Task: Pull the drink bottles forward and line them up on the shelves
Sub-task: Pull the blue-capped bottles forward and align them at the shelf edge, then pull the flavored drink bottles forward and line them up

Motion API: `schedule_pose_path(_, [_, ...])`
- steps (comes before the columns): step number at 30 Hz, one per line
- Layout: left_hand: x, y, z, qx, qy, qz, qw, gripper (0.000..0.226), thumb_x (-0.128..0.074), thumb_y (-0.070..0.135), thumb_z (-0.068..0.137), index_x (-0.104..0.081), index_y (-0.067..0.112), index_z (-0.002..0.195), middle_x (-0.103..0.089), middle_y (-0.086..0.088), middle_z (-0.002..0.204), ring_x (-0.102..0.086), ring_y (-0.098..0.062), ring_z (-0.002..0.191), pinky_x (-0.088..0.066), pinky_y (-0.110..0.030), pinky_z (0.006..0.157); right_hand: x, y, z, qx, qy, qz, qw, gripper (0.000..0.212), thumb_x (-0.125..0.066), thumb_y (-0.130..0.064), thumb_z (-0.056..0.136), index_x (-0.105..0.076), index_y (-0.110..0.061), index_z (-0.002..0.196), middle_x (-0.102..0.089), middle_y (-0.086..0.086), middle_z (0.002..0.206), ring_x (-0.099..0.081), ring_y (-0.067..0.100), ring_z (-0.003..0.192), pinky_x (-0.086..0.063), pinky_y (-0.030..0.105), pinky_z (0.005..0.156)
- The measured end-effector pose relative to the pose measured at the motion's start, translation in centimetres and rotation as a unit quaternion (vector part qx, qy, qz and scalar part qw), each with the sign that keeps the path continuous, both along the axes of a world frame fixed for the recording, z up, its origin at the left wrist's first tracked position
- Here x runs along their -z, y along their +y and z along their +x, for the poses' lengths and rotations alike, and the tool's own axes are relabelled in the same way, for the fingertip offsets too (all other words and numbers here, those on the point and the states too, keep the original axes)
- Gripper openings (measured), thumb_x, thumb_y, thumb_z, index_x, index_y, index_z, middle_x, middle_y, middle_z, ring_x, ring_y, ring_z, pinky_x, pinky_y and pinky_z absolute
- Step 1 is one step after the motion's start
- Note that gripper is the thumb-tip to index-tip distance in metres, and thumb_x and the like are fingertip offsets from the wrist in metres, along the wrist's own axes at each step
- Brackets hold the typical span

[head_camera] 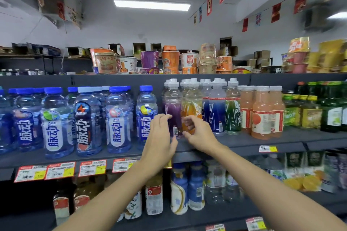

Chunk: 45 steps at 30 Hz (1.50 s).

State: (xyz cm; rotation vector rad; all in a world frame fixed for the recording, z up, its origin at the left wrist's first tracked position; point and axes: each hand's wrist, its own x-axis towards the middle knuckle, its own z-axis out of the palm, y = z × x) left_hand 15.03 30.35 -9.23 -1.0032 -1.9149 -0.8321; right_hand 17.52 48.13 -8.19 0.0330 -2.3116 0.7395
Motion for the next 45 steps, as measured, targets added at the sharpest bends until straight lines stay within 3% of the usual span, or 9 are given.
schedule_pose_path(3, [-0.3,3.8,-0.9,-0.020,-0.045,0.017,0.999,0.062,-0.071,0.005,0.077,-0.045,-0.003,0.133,-0.046,-0.016,0.129,-0.043,-0.030,0.125,-0.030,-0.031,0.111,0.4,2.3,-0.1,0.025,-0.010,0.014,1.000,0.045,-0.073,-0.020,0.086,-0.056,-0.019,0.128,-0.057,0.002,0.125,-0.057,0.019,0.111,-0.049,0.040,0.098])
schedule_pose_path(8, [-0.1,8.4,-2.5,-0.108,-0.135,0.048,0.984,0.088,-0.078,0.015,0.076,-0.029,-0.009,0.144,-0.036,-0.024,0.143,-0.032,-0.038,0.135,-0.024,-0.040,0.117,0.8,5.0,-1.3,0.072,0.059,-0.040,0.995,0.053,-0.074,-0.028,0.084,-0.048,-0.016,0.129,-0.048,0.004,0.125,-0.051,0.021,0.118,-0.046,0.040,0.097])
schedule_pose_path(13, [-0.7,10.0,-3.6,-0.149,-0.279,0.103,0.943,0.101,-0.079,0.025,0.081,-0.013,-0.005,0.151,-0.031,-0.025,0.150,-0.027,-0.038,0.141,-0.023,-0.042,0.117,0.2,5.3,-2.9,0.071,-0.007,-0.068,0.995,0.079,-0.076,-0.038,0.084,-0.034,-0.009,0.145,-0.050,0.010,0.139,-0.050,0.028,0.128,-0.046,0.041,0.100])
schedule_pose_path(16, [-1.1,9.9,-4.6,-0.151,-0.324,0.109,0.928,0.092,-0.077,0.022,0.084,-0.019,-0.003,0.150,-0.038,-0.023,0.149,-0.036,-0.037,0.138,-0.033,-0.045,0.114,0.3,5.2,-3.6,0.069,-0.052,-0.065,0.994,0.076,-0.073,-0.038,0.088,-0.032,-0.007,0.143,-0.057,0.014,0.135,-0.057,0.034,0.122,-0.049,0.044,0.095])
schedule_pose_path(21, [-0.6,9.6,-5.4,-0.178,-0.310,0.071,0.931,0.073,-0.073,0.018,0.087,-0.030,-0.001,0.142,-0.047,-0.021,0.140,-0.047,-0.035,0.129,-0.041,-0.043,0.107,1.0,5.2,-4.1,0.080,-0.061,-0.030,0.994,0.054,-0.071,-0.038,0.091,-0.039,-0.009,0.122,-0.062,0.016,0.123,-0.062,0.037,0.111,-0.050,0.041,0.084])
schedule_pose_path(29, [-0.4,8.9,-4.2,-0.156,-0.294,0.074,0.940,0.080,-0.075,0.029,0.084,-0.032,-0.001,0.144,-0.045,-0.020,0.140,-0.042,-0.033,0.132,-0.038,-0.041,0.109,0.6,5.7,-2.5,0.085,-0.045,-0.032,0.995,0.080,-0.081,-0.046,0.081,-0.037,-0.009,0.136,-0.060,0.010,0.129,-0.059,0.029,0.119,-0.051,0.039,0.095])
schedule_pose_path(35, [0.1,7.7,-4.3,-0.100,-0.309,0.052,0.944,0.040,-0.069,0.038,0.084,-0.057,0.015,0.115,-0.051,-0.009,0.114,-0.050,-0.027,0.115,-0.043,-0.039,0.100,0.5,6.8,-1.3,0.102,-0.054,0.022,0.993,0.065,-0.069,-0.059,0.083,-0.052,-0.012,0.125,-0.058,0.009,0.120,-0.057,0.027,0.113,-0.050,0.042,0.094])
schedule_pose_path(41, [0.0,7.5,-4.3,-0.090,-0.335,0.080,0.934,0.052,-0.078,0.042,0.081,-0.046,0.020,0.114,-0.061,0.009,0.096,-0.061,-0.014,0.094,-0.047,-0.030,0.079,0.1,6.9,-0.7,0.122,-0.053,-0.009,0.991,0.060,-0.069,-0.060,0.080,-0.054,-0.015,0.117,-0.062,0.003,0.114,-0.062,0.026,0.105,-0.053,0.042,0.088])
schedule_pose_path(45, [-0.4,7.8,-4.0,-0.103,-0.312,0.057,0.943,0.073,-0.083,0.051,0.072,-0.047,0.016,0.126,-0.059,0.005,0.103,-0.062,-0.019,0.102,-0.050,-0.040,0.094,0.1,7.5,0.1,0.141,-0.048,-0.003,0.989,0.062,-0.069,-0.067,0.077,-0.053,-0.018,0.112,-0.061,-0.001,0.111,-0.062,0.023,0.103,-0.053,0.040,0.084])
